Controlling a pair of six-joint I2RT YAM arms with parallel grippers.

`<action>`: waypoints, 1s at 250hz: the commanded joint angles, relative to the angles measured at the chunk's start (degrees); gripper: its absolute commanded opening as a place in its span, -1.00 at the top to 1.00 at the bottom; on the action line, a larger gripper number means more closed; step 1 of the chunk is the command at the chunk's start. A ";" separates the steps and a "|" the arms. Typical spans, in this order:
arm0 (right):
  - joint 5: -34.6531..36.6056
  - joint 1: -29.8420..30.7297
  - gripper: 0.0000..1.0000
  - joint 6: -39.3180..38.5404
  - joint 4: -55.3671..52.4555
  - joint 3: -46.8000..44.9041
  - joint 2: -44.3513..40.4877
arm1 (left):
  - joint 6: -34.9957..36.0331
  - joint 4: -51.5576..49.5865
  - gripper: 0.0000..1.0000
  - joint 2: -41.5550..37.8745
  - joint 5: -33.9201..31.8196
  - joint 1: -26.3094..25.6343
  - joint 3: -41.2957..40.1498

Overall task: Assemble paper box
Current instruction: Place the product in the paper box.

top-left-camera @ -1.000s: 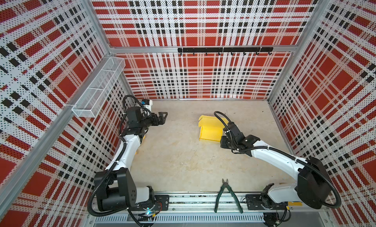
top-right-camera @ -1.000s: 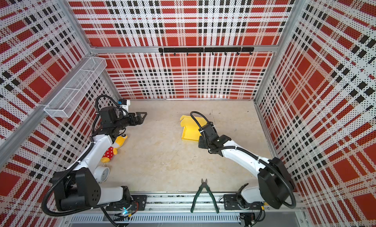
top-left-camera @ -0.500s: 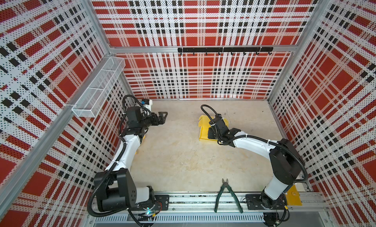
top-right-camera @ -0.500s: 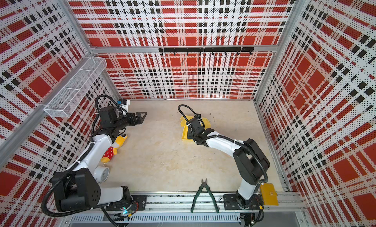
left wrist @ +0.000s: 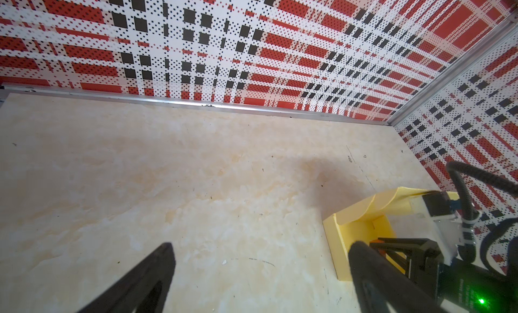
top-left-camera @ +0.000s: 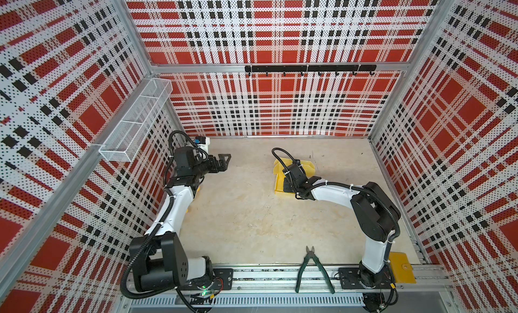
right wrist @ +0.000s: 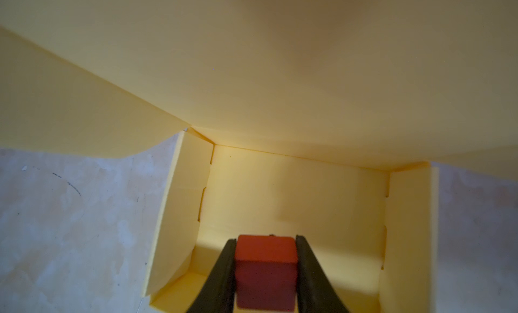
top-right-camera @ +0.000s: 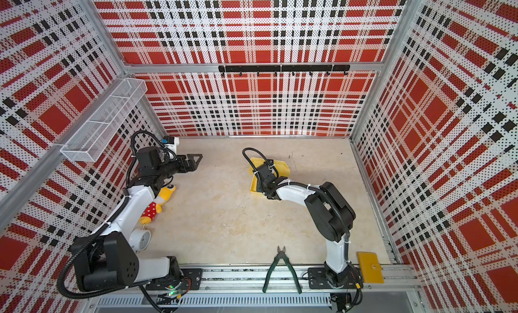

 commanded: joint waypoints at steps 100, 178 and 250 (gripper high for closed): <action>-0.50 -0.60 0.19 0.27 1.82 1.99 0.48 | -0.04 1.33 -0.99 -0.66 0.23 0.59 -0.30; -0.85 0.03 0.18 0.11 1.85 -0.11 -3.50 | 0.17 1.30 -0.99 -1.23 0.24 0.58 -0.59; 0.68 -0.98 0.16 0.20 0.06 -6.50 -12.95 | 0.13 1.30 -0.99 -0.97 0.34 0.58 -0.56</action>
